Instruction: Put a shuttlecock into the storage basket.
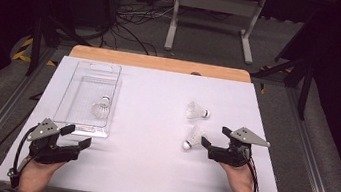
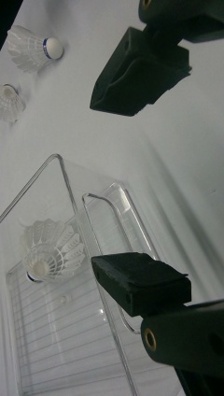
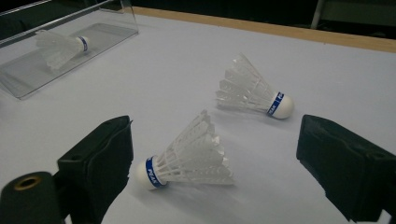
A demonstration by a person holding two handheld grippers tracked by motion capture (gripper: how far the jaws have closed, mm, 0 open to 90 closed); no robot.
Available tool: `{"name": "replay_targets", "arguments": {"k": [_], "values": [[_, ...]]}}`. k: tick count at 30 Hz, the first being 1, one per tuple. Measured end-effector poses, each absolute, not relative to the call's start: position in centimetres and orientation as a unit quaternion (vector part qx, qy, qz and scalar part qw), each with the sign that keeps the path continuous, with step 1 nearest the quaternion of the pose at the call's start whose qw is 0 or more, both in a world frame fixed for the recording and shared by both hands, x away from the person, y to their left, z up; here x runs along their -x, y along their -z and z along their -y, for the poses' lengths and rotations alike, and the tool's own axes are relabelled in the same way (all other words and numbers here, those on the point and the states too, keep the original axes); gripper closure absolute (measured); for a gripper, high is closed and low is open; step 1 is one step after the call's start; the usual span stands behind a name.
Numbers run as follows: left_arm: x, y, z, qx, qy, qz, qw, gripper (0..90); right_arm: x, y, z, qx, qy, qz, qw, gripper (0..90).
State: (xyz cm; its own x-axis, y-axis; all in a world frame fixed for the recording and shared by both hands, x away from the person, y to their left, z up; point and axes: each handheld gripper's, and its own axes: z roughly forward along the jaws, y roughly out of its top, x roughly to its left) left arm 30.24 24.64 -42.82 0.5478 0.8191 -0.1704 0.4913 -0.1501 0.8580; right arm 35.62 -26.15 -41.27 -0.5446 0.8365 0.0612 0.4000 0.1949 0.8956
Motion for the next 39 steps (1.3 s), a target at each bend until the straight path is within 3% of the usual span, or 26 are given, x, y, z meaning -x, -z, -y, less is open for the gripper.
{"name": "replay_targets", "arguments": {"k": [12,39], "values": [[-30.2,42.8,-24.6,-0.741,-0.172,-0.442,0.476,22.6,-36.8,40.7,25.4,-0.433,-0.446,-0.756,0.206,18.5],[-30.3,42.8,-24.6,-0.742,-0.169,-0.443,0.473,22.4,-40.5,39.0,23.8,-0.473,-0.322,-0.814,0.097,50.5]]}}
